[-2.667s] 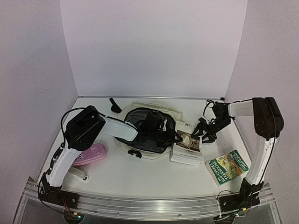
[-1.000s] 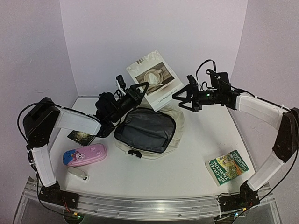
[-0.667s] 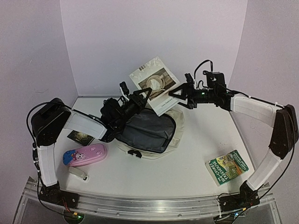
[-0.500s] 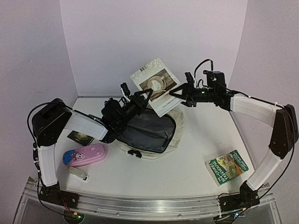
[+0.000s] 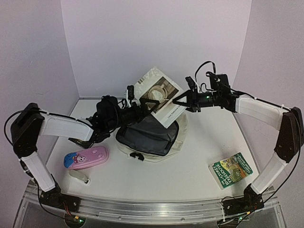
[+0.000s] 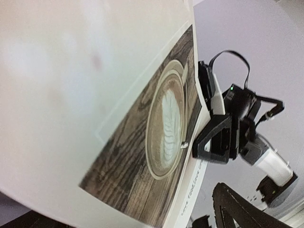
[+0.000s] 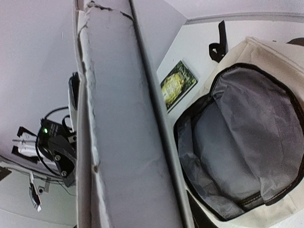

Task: Pack the student bag
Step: Pick up the book from the center of the board, then place the book in the student bag.

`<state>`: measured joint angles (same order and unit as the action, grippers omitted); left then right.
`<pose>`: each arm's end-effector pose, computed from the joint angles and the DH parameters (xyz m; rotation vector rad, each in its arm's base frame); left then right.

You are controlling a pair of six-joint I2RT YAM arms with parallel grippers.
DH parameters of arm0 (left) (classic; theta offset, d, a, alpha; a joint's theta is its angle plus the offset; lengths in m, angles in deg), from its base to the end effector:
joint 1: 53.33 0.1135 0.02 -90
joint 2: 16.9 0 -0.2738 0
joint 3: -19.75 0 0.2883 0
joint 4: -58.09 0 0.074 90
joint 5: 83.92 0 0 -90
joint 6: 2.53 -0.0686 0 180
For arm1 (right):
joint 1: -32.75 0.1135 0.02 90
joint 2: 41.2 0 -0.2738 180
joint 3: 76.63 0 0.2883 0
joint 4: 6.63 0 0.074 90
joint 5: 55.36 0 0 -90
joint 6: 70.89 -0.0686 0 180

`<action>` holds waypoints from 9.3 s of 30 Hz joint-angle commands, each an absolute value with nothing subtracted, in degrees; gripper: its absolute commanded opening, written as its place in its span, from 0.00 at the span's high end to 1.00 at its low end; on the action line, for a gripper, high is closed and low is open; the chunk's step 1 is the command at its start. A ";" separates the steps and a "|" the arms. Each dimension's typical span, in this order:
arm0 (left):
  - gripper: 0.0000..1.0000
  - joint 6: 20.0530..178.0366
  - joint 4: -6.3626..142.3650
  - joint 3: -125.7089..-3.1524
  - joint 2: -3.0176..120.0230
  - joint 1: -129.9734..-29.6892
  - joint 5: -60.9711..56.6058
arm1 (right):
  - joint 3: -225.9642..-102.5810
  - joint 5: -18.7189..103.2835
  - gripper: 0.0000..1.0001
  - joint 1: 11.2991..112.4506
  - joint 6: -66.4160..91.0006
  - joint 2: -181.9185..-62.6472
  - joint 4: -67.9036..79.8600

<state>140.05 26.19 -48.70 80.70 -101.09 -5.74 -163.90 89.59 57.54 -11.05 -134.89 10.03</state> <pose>0.2914 -0.3418 0.2512 0.1150 1.7371 -1.5093 0.3654 0.2306 0.3100 -0.5954 2.0387 1.5391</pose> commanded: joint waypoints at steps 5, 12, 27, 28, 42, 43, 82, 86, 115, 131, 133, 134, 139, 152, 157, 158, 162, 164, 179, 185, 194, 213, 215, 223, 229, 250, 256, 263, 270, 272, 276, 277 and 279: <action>0.00 122.79 60.60 -44.05 63.02 -98.49 -20.28 | -162.86 94.33 0.90 57.41 15.33 -127.25 37.05; 0.00 120.37 67.87 -39.94 54.89 -96.12 -27.69 | -163.53 95.74 0.96 57.89 35.16 -125.82 56.78; 0.02 127.69 47.55 -39.55 65.03 -96.99 -45.82 | -167.65 97.40 0.98 63.94 43.90 -129.98 66.84; 0.03 127.26 47.66 -39.85 65.26 -97.50 -46.14 | -168.12 97.44 0.98 63.95 44.03 -130.52 67.08; 0.50 132.65 36.13 -35.55 66.65 -99.38 -48.62 | -175.36 98.49 0.99 64.07 44.74 -135.86 68.90; 0.56 132.79 36.06 -35.26 66.40 -99.33 -48.16 | -175.85 98.38 0.98 64.02 44.56 -136.28 68.99; 1.00 160.62 77.96 -21.27 22.68 -95.87 26.50 | -208.37 28.58 0.52 80.66 41.26 -174.09 40.52; 1.00 161.19 78.23 -20.50 21.26 -95.86 26.90 | -209.51 26.41 0.52 80.89 42.13 -177.37 39.21; 1.00 162.43 76.29 -18.15 23.09 -95.87 25.49 | -202.83 29.43 0.38 82.23 38.64 -172.51 37.79; 1.00 162.34 75.93 -17.14 20.80 -95.87 26.56 | -207.64 12.20 0.44 84.21 45.19 -183.59 36.22; 1.00 162.24 75.66 -17.15 21.28 -95.88 26.30 | -207.40 9.55 0.45 84.25 46.21 -184.13 35.06; 1.00 162.18 75.52 -17.17 21.57 -95.88 26.19 | -207.21 8.24 0.45 84.24 46.73 -184.34 34.45; 1.00 161.83 75.01 -17.15 22.52 -95.84 26.03 | -206.35 4.29 0.51 84.22 47.75 -183.94 31.62; 1.00 158.03 67.86 -16.67 24.42 -95.86 20.39 | -206.41 6.72 1.00 84.09 47.13 -177.19 29.53; 1.00 156.23 57.32 -15.46 30.14 -95.87 11.59 | -210.08 9.91 1.00 82.82 40.46 -174.38 32.32; 1.00 156.27 54.27 -14.94 31.90 -95.87 9.63 | -211.05 10.85 1.00 82.33 38.71 -174.08 33.31; 1.00 156.50 45.31 -15.48 41.58 -95.91 2.70 | -213.96 14.27 1.00 80.88 33.89 -172.24 36.30; 1.00 157.66 41.07 -15.43 45.55 -95.90 1.68 | -214.96 14.32 1.00 80.79 33.28 -170.86 37.10; 1.00 161.33 33.49 -19.20 61.09 -87.65 -0.82 | -203.61 17.53 1.00 80.66 25.04 -157.68 42.18; 1.00 157.67 32.44 -28.35 69.87 -86.19 -8.63 | -202.83 21.59 1.00 80.70 22.93 -157.50 42.53; 1.00 160.83 22.53 -38.72 86.50 -88.06 -17.17 | -207.53 24.90 1.00 80.64 23.99 -161.81 42.75; 0.57 169.63 17.73 -54.39 105.26 -94.11 -8.14 | -209.26 24.69 1.00 80.13 21.27 -163.46 42.82; 0.49 169.04 21.76 -53.70 103.98 -94.60 -6.22 | -209.45 25.09 1.00 79.60 21.01 -163.73 42.77; 0.17 163.02 43.91 -53.92 95.46 -95.19 -2.27 | -208.68 27.00 1.00 77.95 20.53 -163.74 42.80; 0.21 159.65 54.80 -55.42 91.67 -95.96 1.58 | -207.92 28.30 1.00 77.31 20.24 -163.71 42.82; 0.33 155.27 58.17 -65.85 98.40 -96.63 -3.19 | -208.34 29.69 1.00 76.05 20.24 -164.39 43.03; 0.18 153.38 64.60 -63.26 91.65 -97.19 -0.03 | -209.55 30.71 1.00 74.70 19.55 -165.44 43.05; 0.14 152.24 65.74 -62.10 90.38 -97.32 0.98 | -210.98 30.99 1.00 74.17 20.11 -167.35 43.08; 0.03 147.57 66.48 -60.99 85.67 -97.22 1.58 | -208.70 34.81 1.00 69.86 21.90 -170.38 43.03; 0.00 146.16 68.09 -60.64 83.59 -96.98 2.50 | -207.45 37.51 0.95 68.63 22.77 -171.18 43.15; 0.00 145.21 69.04 -58.28 80.07 -95.46 2.83 | -205.68 41.86 0.65 67.43 23.15 -171.77 44.16; 0.00 145.13 69.16 -57.64 79.30 -95.06 2.85 | -205.56 42.70 0.57 67.30 22.96 -171.73 44.67; 0.00 144.90 69.38 -56.70 77.90 -94.32 2.90 | -205.39 44.45 0.48 67.06 22.52 -170.93 45.67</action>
